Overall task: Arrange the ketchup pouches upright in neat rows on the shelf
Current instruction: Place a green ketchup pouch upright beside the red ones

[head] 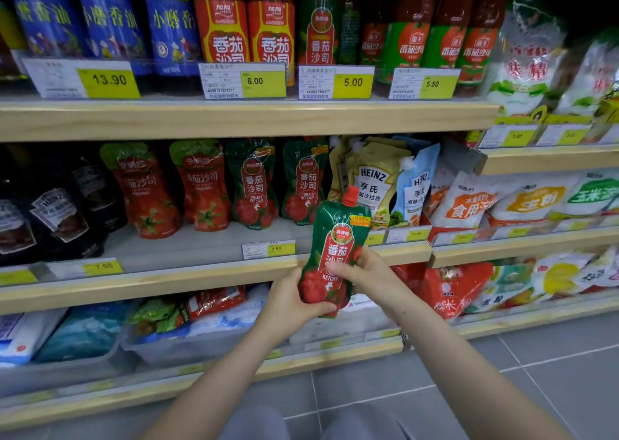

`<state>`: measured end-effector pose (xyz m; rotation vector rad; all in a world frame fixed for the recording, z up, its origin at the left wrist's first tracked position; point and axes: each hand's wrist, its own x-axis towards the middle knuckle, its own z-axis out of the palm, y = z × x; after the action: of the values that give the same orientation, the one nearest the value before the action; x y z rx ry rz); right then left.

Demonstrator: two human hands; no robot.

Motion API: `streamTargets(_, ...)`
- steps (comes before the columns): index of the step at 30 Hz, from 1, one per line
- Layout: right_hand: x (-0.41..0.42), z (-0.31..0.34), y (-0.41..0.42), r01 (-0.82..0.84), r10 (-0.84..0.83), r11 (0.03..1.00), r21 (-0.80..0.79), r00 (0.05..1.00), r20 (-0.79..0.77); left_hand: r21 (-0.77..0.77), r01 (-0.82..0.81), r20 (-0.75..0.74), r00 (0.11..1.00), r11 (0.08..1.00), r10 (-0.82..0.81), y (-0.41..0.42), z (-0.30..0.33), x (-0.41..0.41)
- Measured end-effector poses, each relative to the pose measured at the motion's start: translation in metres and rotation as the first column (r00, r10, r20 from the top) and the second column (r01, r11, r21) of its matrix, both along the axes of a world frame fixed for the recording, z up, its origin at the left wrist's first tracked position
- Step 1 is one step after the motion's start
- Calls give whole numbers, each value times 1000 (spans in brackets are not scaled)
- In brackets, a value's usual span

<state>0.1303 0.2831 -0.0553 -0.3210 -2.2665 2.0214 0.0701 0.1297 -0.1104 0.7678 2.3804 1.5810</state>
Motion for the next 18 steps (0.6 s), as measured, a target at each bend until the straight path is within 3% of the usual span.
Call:
streamTargets(3,-2,-4,-19,203,-203,974,104,979,-7,-13,-60,-88,994,998,59,6,-3,6)
streamTargets(7,-4,2,-19,289,-288,957,-3,955,-74,-82,67,-221,972,994,-83,-7,13,-6)
streamTargets(8,-6,8,-15,293,-292,956,-7,952,-90,-111,29,-354,933,993,-67,-16,19,-15)
streamTargets(10,-14,22,-9,311,-302,949,43,943,-140,-185,-203,-659,751,962,32,-41,26,-40)
streamTargets(11,-20,30,-6,319,-302,944,80,937,-177,-238,-330,-741,670,914,49,-55,27,-53)
streamTargets(14,-43,48,-4,355,-298,917,182,912,-281,-396,-511,-813,581,763,-33,-86,16,-77)
streamTargets(18,-74,47,-7,402,-290,872,281,884,-366,-407,-558,-852,518,723,-79,-88,0,-87)
